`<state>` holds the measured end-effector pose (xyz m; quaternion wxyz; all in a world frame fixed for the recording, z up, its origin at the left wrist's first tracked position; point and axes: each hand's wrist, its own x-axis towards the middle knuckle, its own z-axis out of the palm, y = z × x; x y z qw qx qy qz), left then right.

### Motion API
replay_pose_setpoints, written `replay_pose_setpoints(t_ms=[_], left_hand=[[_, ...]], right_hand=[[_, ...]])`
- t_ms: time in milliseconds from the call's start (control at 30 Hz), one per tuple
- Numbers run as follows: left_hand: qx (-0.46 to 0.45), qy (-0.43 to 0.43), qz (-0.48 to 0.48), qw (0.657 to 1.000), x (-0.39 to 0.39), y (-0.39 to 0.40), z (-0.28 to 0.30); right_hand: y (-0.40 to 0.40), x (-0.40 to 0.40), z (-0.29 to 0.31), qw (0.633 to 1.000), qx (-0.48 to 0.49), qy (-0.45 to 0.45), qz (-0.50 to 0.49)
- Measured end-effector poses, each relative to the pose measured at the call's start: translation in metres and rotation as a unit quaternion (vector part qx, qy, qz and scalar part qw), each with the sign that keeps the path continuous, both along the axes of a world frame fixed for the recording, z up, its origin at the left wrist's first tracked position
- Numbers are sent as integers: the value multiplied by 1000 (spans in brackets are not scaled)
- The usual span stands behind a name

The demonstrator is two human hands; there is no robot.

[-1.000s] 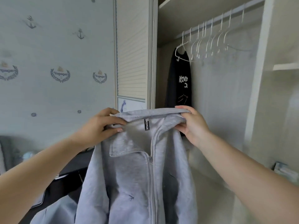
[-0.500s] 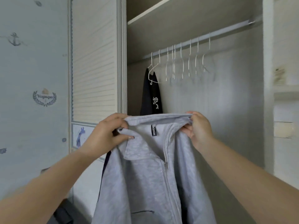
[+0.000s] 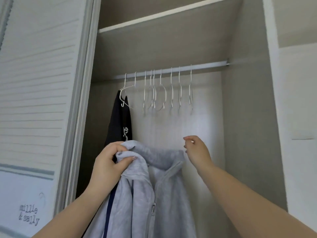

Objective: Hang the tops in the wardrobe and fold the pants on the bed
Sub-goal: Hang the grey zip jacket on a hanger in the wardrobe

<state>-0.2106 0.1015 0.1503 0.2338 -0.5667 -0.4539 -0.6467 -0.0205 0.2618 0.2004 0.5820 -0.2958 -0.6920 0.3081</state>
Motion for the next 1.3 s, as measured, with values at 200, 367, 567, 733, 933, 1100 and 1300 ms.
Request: replay_pose_setpoints(t_ms=[200,367,567,733,933,1100,1300], left_hand=[[11,4,-29,1000,3,63,30],[27,-22,-41,999,-4,99,53],[33,-23,-50,998,-10,123,63],[35,-43,-83,995,-15,141,68],[22,-59,-82,995,-20,152,69],[10,-69,-90,993,-23,155,64],[23,-112,-140,984,-24,140,54]], right_hand=[[39,6,101,992,75,84,-58],[67,-2,165,989,111,32,-97],[93,-22,193,988,93,-53,-110],[114,-32,201,987,101,-56,-114],[128,-36,202,996,78,25,-18],[130,-42,194,988,116,88,-48],[115,-34,174,972,193,106,-81]])
